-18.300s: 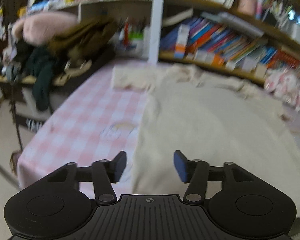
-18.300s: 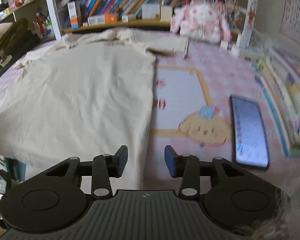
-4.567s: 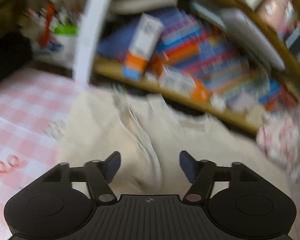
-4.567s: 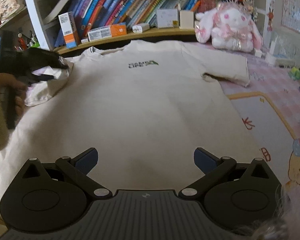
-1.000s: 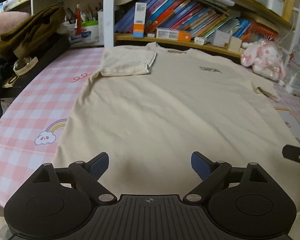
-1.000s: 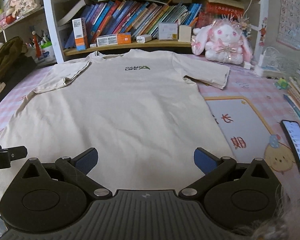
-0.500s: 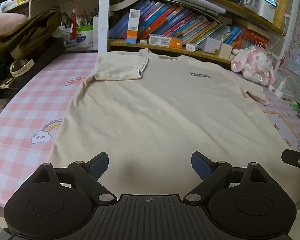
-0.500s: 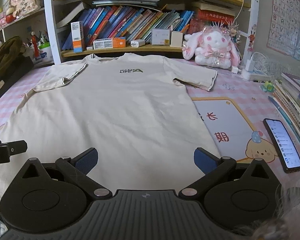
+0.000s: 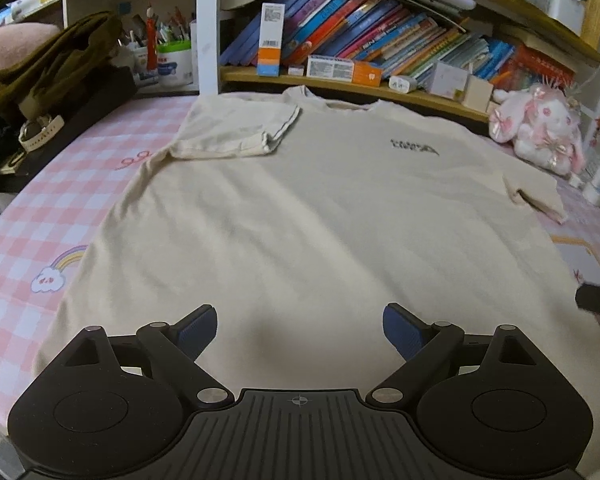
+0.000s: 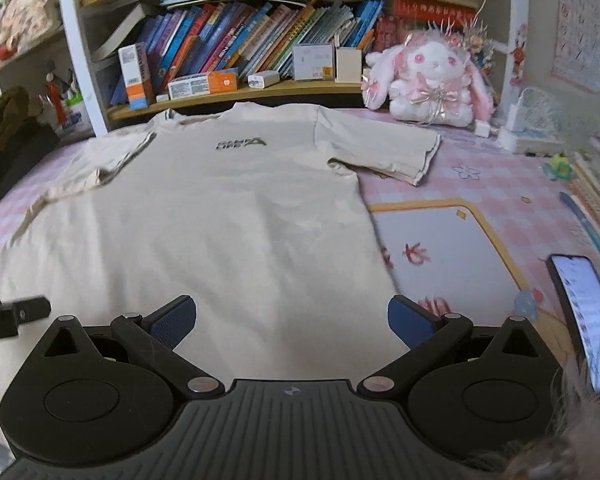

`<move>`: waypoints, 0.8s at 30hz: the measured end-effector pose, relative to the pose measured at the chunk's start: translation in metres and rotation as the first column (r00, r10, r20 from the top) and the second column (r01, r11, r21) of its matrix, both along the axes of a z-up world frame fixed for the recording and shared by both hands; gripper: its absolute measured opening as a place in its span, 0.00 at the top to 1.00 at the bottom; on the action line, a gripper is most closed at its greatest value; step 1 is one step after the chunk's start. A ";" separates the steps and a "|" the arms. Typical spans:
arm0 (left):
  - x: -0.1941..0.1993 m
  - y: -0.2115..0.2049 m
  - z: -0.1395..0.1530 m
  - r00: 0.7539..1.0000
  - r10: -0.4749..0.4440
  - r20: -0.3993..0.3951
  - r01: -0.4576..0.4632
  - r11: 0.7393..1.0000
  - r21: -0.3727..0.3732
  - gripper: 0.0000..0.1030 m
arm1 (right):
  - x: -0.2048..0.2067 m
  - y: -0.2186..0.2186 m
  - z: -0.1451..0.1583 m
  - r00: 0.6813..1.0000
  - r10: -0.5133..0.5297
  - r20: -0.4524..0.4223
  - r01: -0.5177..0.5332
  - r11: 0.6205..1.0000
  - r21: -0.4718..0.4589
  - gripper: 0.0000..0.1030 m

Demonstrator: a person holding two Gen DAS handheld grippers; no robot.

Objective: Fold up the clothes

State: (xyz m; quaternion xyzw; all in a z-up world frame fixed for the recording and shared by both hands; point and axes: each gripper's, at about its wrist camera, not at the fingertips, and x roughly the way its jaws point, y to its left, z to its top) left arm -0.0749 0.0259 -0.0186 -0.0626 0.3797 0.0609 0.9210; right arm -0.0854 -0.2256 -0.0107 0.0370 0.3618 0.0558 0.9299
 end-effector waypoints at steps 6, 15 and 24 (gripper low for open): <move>0.017 -0.029 -0.004 0.996 0.081 -0.039 -0.080 0.997 0.023 0.10 | 0.058 -0.053 -0.010 0.998 0.048 -0.037 -0.041 0.986 0.162 0.00; 0.015 -0.051 -0.012 0.968 0.217 -0.128 -0.208 0.975 0.074 0.10 | 0.135 -0.100 -0.031 0.992 0.071 -0.102 -0.041 0.961 0.274 0.00; 0.014 -0.063 -0.006 0.951 0.261 -0.162 -0.241 0.961 0.137 0.10 | 0.195 -0.155 -0.054 0.964 -0.004 -0.265 0.173 0.769 0.615 0.00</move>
